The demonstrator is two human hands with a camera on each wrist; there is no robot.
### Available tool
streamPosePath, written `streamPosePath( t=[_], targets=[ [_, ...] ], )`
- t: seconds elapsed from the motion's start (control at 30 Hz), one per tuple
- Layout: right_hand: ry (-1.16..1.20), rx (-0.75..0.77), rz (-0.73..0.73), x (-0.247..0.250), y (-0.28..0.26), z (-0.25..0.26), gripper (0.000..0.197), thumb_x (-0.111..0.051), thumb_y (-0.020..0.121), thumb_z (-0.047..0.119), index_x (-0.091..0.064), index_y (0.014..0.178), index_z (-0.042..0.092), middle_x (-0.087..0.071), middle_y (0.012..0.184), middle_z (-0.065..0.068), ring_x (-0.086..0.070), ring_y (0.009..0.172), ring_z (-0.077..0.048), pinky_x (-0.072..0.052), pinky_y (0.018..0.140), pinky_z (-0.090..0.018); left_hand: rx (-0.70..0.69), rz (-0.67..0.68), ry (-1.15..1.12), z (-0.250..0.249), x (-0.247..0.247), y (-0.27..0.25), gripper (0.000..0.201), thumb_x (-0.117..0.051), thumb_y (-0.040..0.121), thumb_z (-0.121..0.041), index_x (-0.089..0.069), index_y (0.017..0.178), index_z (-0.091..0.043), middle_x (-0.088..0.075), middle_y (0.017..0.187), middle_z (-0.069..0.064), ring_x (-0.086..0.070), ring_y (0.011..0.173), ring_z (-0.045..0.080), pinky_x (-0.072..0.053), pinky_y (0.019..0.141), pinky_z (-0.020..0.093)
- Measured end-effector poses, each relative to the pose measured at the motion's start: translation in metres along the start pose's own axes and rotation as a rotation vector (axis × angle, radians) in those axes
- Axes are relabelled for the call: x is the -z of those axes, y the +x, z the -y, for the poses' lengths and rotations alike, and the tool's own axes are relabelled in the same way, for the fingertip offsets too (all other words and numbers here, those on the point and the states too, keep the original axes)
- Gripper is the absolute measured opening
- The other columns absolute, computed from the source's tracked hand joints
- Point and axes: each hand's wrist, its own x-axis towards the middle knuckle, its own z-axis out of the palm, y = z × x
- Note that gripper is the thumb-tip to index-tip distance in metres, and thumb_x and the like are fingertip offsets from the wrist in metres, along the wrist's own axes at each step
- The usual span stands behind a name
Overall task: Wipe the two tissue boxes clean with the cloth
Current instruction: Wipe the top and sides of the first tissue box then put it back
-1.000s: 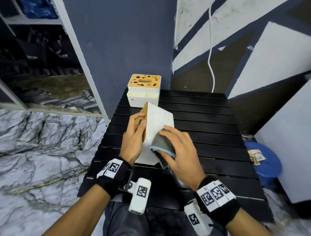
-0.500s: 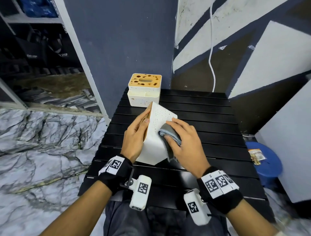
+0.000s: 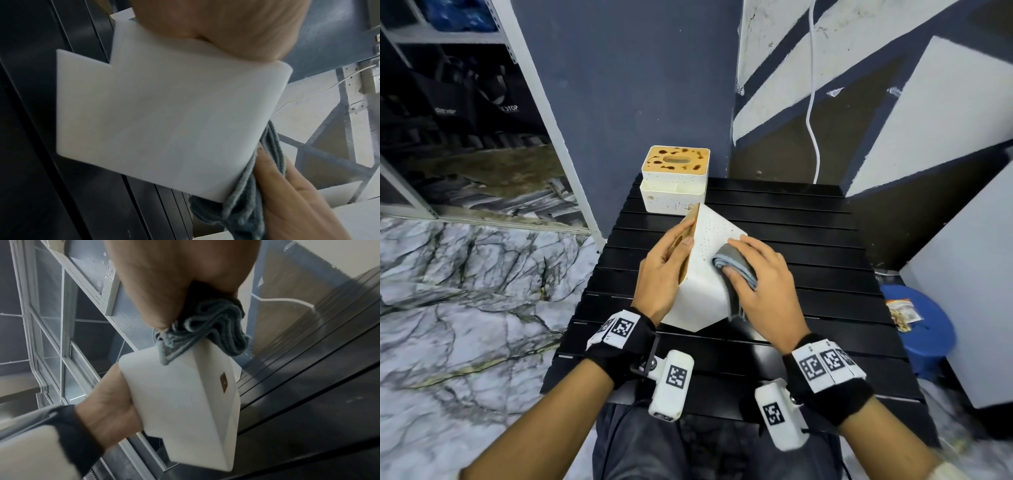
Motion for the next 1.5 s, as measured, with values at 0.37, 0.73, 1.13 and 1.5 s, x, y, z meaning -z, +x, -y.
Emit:
streamPosePath(
  t=[0.37,0.73,1.13,1.5],
  targets=[
    [0.04,0.077,0.019,0.0,0.0,0.013,0.041,-0.06,0.092,0.032,-0.054,0.132,0.024,-0.048,0.138,0.006,-0.042,0.116,-0.012,-0.032,0.103,-0.024,-0.002,0.01,0.026,-0.001,-0.001,0.0,0.054,-0.058,0.089,-0.046,-0.06,0.139,-0.026,-0.064,0.137,-0.01,-0.057,0.13,0.011,-0.043,0.114,0.047],
    [-0.064,0.199,0.035,-0.005,-0.018,0.029,0.05,-0.045,0.091,0.055,-0.046,0.136,0.032,-0.042,0.141,0.005,-0.04,0.12,-0.016,-0.039,0.101,-0.037,-0.001,0.027,0.083,0.0,-0.002,0.002,0.035,-0.052,0.104,-0.027,-0.061,0.138,-0.032,-0.066,0.134,-0.013,-0.06,0.126,0.008,-0.047,0.11,0.045],
    [-0.041,0.239,0.045,-0.004,-0.014,0.032,0.047,-0.049,0.09,0.048,-0.051,0.134,0.032,-0.045,0.137,0.003,-0.04,0.118,-0.015,-0.041,0.101,-0.039,-0.013,0.035,0.052,0.0,-0.002,0.0,0.04,-0.054,0.098,-0.039,-0.061,0.136,-0.035,-0.064,0.136,-0.013,-0.058,0.128,0.009,-0.046,0.111,0.046],
    [0.0,-0.024,-0.007,0.001,0.011,-0.001,0.039,-0.058,0.092,0.036,-0.056,0.129,0.028,-0.048,0.135,0.008,-0.042,0.114,-0.013,-0.033,0.1,-0.022,0.003,0.033,0.025,0.0,-0.004,0.002,0.046,-0.055,0.093,-0.037,-0.061,0.137,-0.028,-0.064,0.137,-0.013,-0.057,0.13,0.01,-0.042,0.114,0.046]
  ],
)
